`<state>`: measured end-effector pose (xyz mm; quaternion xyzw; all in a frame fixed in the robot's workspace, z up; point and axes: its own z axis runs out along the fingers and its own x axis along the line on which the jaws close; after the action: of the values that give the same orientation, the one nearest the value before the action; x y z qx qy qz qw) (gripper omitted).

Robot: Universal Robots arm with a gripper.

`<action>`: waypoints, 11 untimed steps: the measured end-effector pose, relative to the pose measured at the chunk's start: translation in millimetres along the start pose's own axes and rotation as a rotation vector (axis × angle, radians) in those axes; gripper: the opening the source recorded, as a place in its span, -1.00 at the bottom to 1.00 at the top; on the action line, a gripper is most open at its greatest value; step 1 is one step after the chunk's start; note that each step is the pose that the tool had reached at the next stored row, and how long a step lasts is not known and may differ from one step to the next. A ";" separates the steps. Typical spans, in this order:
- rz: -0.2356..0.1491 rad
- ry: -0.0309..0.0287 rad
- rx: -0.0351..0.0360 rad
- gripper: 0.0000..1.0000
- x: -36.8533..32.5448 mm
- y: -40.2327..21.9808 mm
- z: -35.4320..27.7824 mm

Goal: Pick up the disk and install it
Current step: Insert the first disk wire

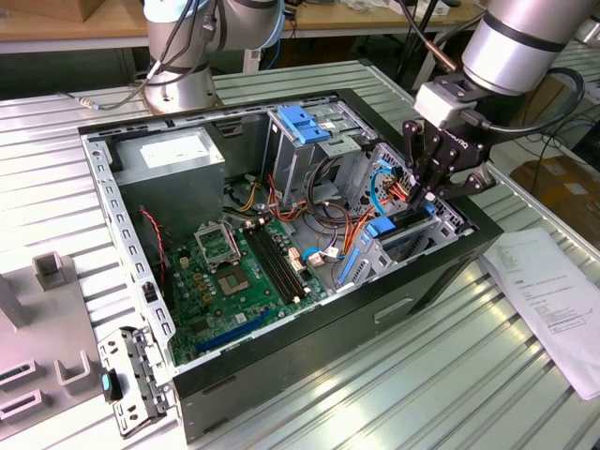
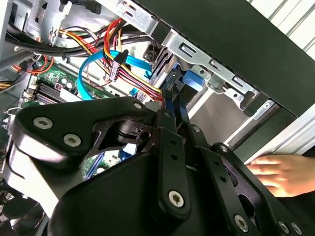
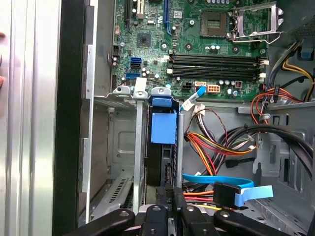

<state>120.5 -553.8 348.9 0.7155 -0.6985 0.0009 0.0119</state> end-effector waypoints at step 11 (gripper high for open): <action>0.012 -0.0006 -0.0002 -0.66 0.0 0.0 2.2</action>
<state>120.5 -553.8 346.7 0.7114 -0.7027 0.0007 0.0117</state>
